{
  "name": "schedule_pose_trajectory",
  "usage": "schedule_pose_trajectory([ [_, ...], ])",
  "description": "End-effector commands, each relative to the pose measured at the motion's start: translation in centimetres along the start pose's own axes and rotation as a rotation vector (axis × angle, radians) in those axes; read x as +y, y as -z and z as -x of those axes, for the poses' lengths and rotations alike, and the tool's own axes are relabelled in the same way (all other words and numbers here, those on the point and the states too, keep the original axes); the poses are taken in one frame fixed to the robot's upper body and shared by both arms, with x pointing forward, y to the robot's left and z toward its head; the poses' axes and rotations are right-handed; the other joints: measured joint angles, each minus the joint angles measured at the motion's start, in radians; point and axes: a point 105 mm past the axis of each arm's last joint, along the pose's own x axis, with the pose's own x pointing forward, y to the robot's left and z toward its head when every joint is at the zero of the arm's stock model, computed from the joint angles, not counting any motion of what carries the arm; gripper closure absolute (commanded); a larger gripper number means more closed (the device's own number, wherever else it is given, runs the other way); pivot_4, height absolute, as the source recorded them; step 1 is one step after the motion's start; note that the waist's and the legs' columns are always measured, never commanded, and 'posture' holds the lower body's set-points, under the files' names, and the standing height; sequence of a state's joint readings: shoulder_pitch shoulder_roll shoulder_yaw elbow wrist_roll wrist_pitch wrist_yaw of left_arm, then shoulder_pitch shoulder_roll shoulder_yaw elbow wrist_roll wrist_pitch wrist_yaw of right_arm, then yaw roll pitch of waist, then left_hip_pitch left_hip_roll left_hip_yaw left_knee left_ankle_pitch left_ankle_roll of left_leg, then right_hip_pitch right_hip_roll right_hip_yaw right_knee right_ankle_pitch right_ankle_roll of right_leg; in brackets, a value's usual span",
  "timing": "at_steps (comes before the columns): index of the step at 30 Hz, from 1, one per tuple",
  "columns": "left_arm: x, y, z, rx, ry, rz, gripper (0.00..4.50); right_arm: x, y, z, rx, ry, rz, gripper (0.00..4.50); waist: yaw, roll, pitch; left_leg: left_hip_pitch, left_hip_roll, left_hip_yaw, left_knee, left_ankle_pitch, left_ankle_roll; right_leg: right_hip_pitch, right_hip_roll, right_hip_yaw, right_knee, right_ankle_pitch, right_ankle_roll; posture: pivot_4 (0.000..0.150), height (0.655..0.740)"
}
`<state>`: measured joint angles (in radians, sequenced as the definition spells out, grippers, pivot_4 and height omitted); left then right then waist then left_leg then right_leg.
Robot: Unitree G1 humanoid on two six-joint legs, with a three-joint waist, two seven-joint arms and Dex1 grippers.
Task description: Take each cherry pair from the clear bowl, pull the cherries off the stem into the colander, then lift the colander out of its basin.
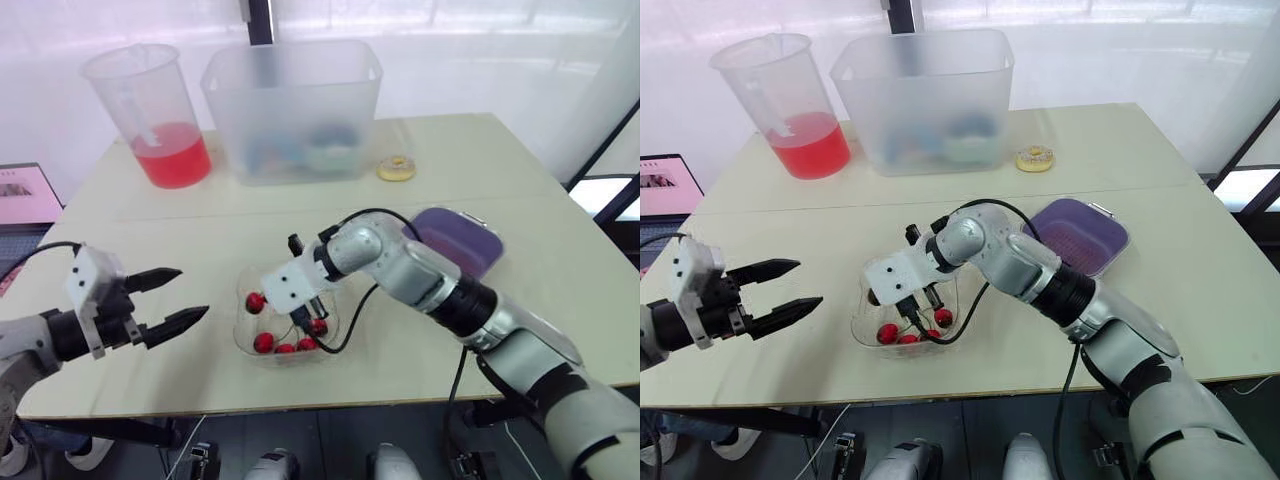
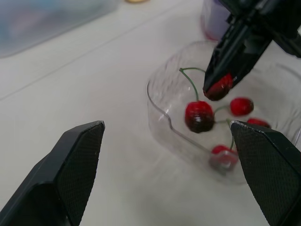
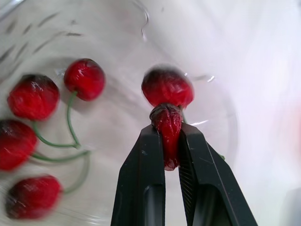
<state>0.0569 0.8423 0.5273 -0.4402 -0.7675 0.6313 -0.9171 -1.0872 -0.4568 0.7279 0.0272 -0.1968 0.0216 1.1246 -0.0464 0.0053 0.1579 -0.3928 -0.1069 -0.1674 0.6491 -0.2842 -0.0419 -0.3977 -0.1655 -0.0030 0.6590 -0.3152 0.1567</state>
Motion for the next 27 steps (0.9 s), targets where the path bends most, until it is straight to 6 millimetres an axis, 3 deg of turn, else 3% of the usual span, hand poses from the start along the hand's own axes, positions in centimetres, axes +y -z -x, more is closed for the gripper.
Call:
schedule_pose_trajectory([
  [1,0.3,-3.0,-0.5,-0.165,0.014,0.091,0.00,-2.7,-2.2,1.9,-0.046,0.188,0.369,4.48,0.001,0.000,0.000,0.000,0.000,0.000,0.000,0.000,0.000,0.000,0.000,0.000,0.000,0.000,0.000,0.150,0.7400],
  [5,1.4,-5.0,-1.6,-0.272,-0.003,0.190,0.00,-4.6,-2.9,2.9,-0.092,0.362,0.530,4.48,-0.002,-0.002,0.000,0.000,0.000,-0.001,0.001,0.000,0.000,0.001,0.000,0.000,0.002,0.000,0.000,0.150,0.7400],
  [10,1.3,-7.0,-3.1,-0.304,0.072,0.262,0.00,-5.7,-3.0,3.9,-0.119,0.438,0.594,4.48,-0.023,-0.003,0.000,0.000,-0.001,-0.005,0.001,0.001,-0.001,0.003,0.000,-0.003,0.005,0.000,0.000,0.150,0.7400],
  [14,0.1,-8.8,-3.9,-0.335,0.190,0.306,0.00,-5.8,-3.6,4.7,-0.154,0.462,0.627,4.48,-0.025,-0.003,0.000,0.000,0.000,-0.004,0.000,0.001,-0.001,0.002,0.001,-0.002,0.005,0.000,0.000,0.150,0.7400],
  [23,-1.2,-9.0,-5.6,-0.271,0.273,0.299,0.00,-6.1,-4.0,4.9,-0.166,0.504,0.663,4.48,-0.025,-0.003,0.000,0.001,0.000,-0.003,0.000,0.001,-0.001,0.001,0.002,-0.001,0.005,0.000,0.000,0.150,0.7400],
  [26,-0.9,-9.4,-5.7,-0.293,0.268,0.317,0.89,-5.9,-3.7,4.9,-0.161,0.503,0.656,4.50,-0.025,-0.003,0.000,0.001,0.000,-0.002,0.000,0.001,-0.001,0.001,0.002,-0.001,0.005,0.000,0.000,0.150,0.7400],
  [27,-0.7,-9.5,-5.7,-0.298,0.263,0.322,1.42,-5.9,-3.7,5.0,-0.160,0.503,0.655,4.50,-0.025,-0.003,0.000,0.001,0.000,-0.002,0.000,0.001,-0.001,0.001,0.002,-0.001,0.005,0.000,0.000,0.150,0.7400],
])
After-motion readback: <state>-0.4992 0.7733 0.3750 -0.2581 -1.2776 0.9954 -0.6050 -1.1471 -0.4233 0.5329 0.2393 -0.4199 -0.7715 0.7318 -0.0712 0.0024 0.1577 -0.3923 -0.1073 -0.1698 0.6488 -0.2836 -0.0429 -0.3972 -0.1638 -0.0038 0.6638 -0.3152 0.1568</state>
